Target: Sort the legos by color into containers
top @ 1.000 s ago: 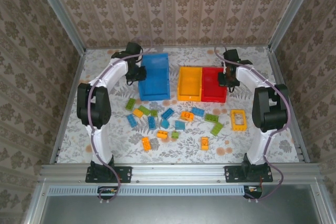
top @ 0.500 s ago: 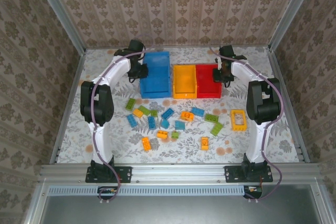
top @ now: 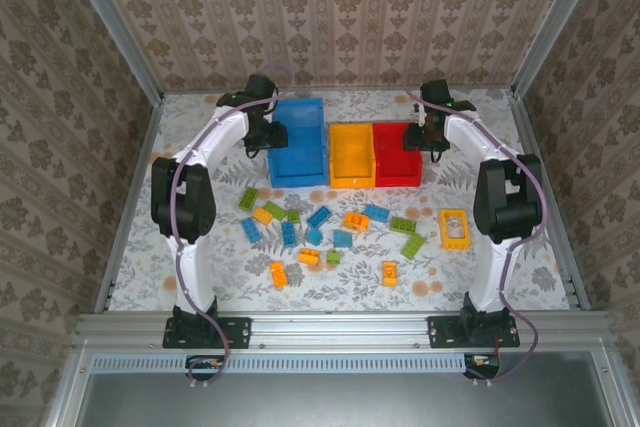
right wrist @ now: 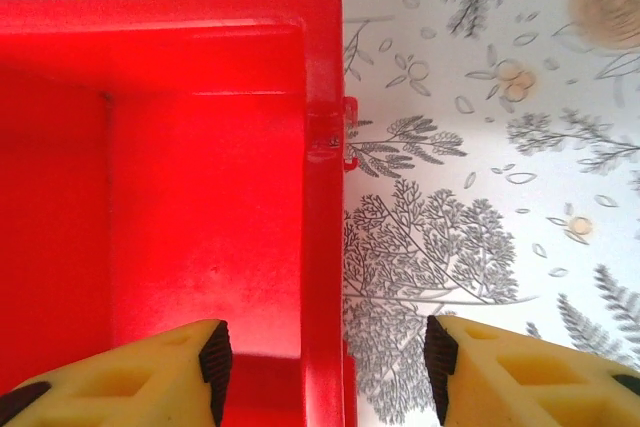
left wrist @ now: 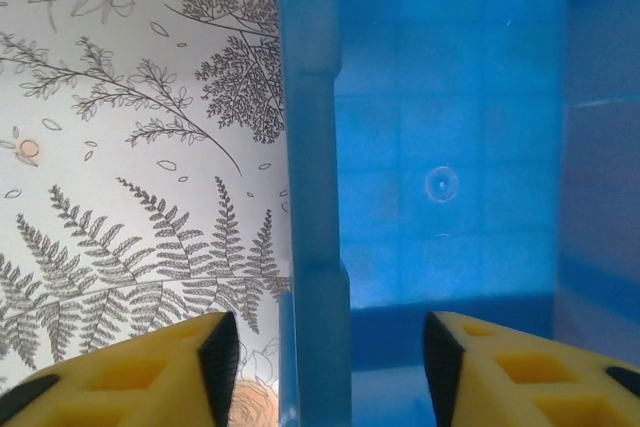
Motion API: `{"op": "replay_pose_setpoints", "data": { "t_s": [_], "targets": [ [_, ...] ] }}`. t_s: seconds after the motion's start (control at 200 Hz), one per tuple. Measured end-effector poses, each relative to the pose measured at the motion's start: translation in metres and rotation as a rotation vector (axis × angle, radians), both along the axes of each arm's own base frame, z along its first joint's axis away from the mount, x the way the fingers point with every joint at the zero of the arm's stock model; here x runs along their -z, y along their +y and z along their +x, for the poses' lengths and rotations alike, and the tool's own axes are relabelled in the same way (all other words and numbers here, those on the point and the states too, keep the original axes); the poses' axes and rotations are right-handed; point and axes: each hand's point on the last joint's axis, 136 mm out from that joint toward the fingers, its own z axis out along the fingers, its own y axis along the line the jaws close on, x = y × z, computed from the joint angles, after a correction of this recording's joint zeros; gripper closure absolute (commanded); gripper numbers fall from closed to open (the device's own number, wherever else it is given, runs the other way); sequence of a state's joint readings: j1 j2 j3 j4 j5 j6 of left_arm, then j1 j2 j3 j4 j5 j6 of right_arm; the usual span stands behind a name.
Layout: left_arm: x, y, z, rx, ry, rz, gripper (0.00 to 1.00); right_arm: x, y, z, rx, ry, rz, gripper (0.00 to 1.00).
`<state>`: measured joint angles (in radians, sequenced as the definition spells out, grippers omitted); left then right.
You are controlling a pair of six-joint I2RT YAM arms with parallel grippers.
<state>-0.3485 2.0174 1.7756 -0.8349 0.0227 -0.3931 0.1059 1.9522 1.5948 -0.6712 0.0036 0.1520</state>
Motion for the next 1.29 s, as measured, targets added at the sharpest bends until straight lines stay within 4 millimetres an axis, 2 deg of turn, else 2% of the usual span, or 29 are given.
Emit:
{"op": "replay_pose_setpoints", "data": {
  "t_s": [0.145,0.265,0.43,0.58,0.725,0.855,0.975,1.09,1.195,1.295],
  "targets": [
    [-0.034,0.003,-0.009,-0.025,-0.066,-0.037,0.41,-0.042,-0.003,-0.009,0.029,-0.085,0.014,0.4],
    [-0.061,0.009,-0.024,-0.052,-0.118,-0.072,0.43,-0.064,-0.004,-0.019,0.055,-0.129,0.033,0.4],
    [-0.072,0.02,-0.057,-0.101,-0.122,-0.106,0.46,-0.083,-0.001,-0.038,0.082,-0.157,0.086,0.39],
    [-0.059,0.033,-0.094,-0.155,-0.07,-0.114,0.48,-0.103,0.016,-0.058,0.072,-0.192,0.149,0.39],
    [-0.036,0.041,-0.139,-0.233,0.016,-0.129,0.52,-0.114,0.06,-0.09,-0.018,-0.211,0.225,0.39],
    [-0.014,0.035,-0.178,-0.31,0.103,-0.175,0.55,-0.103,0.11,-0.132,-0.144,-0.179,0.305,0.38],
    [-0.002,0.014,-0.213,-0.305,0.18,-0.205,0.54,-0.085,0.151,-0.176,-0.281,-0.127,0.383,0.37],
    [0.006,-0.003,-0.249,-0.258,0.277,-0.204,0.45,-0.069,0.178,-0.207,-0.391,-0.069,0.423,0.35],
    [0.017,0.0,-0.277,-0.261,0.372,-0.205,0.43,-0.062,0.201,-0.228,-0.486,-0.033,0.474,0.29],
    [0.038,0.002,-0.306,-0.269,0.476,-0.181,0.41,-0.06,0.219,-0.245,-0.572,-0.013,0.531,0.23]
  ]
}}
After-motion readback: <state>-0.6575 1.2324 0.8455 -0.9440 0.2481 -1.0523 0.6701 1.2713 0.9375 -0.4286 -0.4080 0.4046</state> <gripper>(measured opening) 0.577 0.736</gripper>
